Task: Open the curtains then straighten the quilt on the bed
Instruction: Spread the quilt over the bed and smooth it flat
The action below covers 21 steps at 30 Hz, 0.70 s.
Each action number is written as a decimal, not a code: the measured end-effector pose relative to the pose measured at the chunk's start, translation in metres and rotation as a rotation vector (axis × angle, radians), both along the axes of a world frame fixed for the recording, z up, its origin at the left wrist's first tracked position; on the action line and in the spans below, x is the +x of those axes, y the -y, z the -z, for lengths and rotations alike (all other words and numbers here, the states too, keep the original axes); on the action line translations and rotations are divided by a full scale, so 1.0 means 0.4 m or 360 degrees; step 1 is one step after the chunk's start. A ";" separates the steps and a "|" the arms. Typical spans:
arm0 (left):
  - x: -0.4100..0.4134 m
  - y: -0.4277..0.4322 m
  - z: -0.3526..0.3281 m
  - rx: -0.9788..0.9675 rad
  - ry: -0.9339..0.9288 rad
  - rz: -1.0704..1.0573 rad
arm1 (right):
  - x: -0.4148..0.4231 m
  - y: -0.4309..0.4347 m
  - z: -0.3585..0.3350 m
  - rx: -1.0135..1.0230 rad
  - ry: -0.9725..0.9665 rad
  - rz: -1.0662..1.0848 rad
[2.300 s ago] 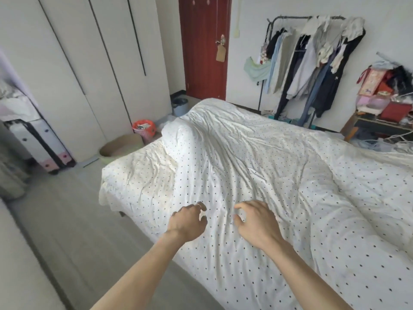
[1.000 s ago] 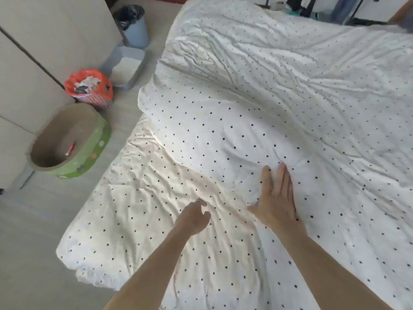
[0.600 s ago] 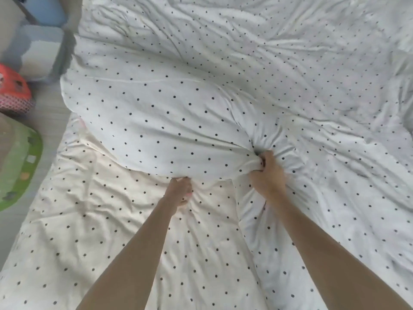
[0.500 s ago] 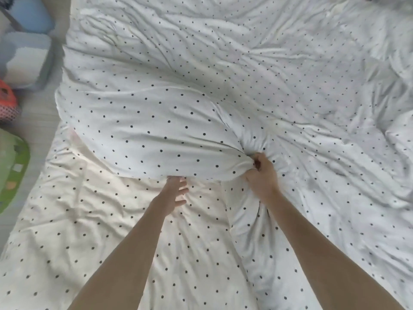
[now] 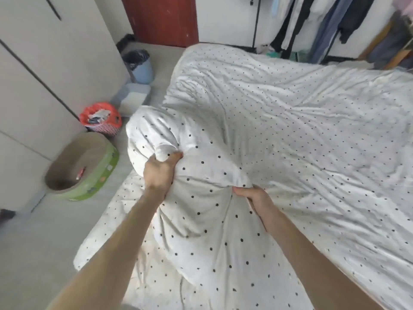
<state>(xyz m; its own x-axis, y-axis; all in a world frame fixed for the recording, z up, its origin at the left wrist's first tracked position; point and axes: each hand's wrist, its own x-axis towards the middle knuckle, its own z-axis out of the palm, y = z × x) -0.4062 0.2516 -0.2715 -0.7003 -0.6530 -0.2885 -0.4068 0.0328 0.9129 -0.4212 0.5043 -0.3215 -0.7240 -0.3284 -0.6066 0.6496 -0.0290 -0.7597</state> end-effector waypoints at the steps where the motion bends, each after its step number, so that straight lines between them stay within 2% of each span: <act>1: 0.025 0.017 -0.031 -0.0191 0.0053 -0.0026 | 0.023 0.028 0.009 -0.0011 0.0029 -0.0016; 3: 0.123 0.077 -0.101 -0.0509 0.0136 -0.0198 | 0.086 0.100 -0.017 0.0043 -0.0019 -0.0137; 6: 0.295 0.195 -0.143 -0.0767 0.0414 -0.0395 | 0.171 0.215 -0.060 0.0482 -0.0417 -0.0622; 9: 0.439 0.281 -0.077 -0.0543 0.0533 -0.0342 | 0.266 0.294 0.004 0.1006 -0.0723 -0.1272; 11: 0.516 0.308 0.008 -0.0278 0.0503 -0.0235 | 0.335 0.317 0.066 0.1423 -0.0803 -0.1499; 12: 0.560 0.316 0.062 -0.0151 0.0570 -0.0179 | 0.374 0.334 0.096 0.1532 -0.0823 -0.1564; 17: 0.753 0.315 0.319 0.0104 0.1086 -0.0047 | 0.498 0.415 0.235 0.1565 -0.0967 -0.1791; 19: 0.807 0.312 0.388 0.0066 0.1120 -0.0025 | 0.521 0.450 0.270 0.1510 -0.0969 -0.1825; 21: 0.836 0.329 0.431 -0.0053 0.1013 -0.0163 | 0.538 0.493 0.303 0.1504 -0.0958 -0.1764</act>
<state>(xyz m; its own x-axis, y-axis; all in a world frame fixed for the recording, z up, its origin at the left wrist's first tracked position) -0.0718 0.1201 -0.4440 -0.3325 -0.7231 -0.6054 -0.8710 -0.0108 0.4912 -0.2059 0.3070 -0.4427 -0.5914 -0.5224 -0.6142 -0.3669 0.8527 -0.3719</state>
